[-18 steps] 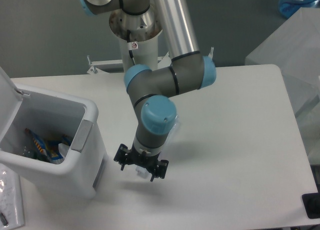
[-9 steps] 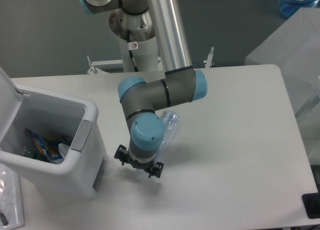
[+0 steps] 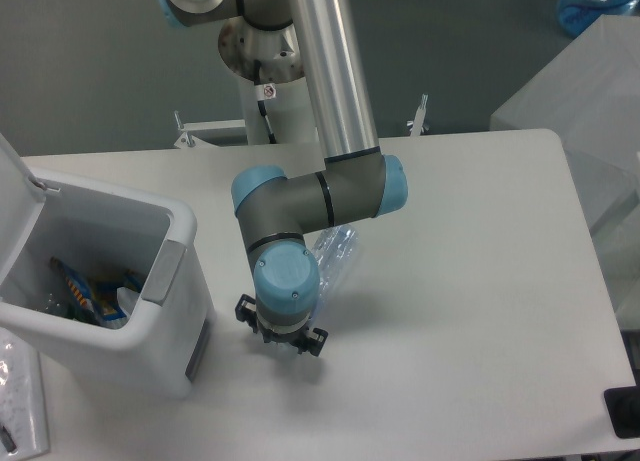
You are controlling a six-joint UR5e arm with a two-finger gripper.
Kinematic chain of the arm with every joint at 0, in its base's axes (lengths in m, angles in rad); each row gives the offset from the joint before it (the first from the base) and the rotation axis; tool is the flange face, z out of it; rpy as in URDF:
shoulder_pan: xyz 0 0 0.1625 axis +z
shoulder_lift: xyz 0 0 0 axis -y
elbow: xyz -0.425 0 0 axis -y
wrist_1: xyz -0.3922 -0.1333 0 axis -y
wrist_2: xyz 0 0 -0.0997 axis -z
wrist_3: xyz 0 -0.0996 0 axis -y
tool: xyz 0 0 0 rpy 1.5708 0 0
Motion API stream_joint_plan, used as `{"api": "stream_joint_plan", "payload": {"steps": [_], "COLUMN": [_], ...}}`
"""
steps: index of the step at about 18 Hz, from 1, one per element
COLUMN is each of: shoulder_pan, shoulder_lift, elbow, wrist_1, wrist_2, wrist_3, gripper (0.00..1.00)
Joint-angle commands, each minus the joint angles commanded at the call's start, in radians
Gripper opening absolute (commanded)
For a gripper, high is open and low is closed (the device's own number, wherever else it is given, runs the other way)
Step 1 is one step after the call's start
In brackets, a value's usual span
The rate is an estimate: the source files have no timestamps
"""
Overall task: Place the trash in the trash can
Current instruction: 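Lower the gripper and close it around the bottle's cap end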
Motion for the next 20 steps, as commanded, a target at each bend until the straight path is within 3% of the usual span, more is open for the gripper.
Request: {"api": "stream_joint_plan", "payload": {"steps": [3, 9, 20], "shoulder_pan": [0.0, 0.002, 0.057], "shoulder_lift": [0.002, 0.017, 0.084], "elbow": [0.008, 0.043, 0.213], "wrist_1": [0.002, 0.0, 0.017], "wrist_2": [0.0, -0.006, -0.166], "wrist_3": [0.0, 0.0, -0.044], "gripper": [0.1, 0.09, 0.09]}}
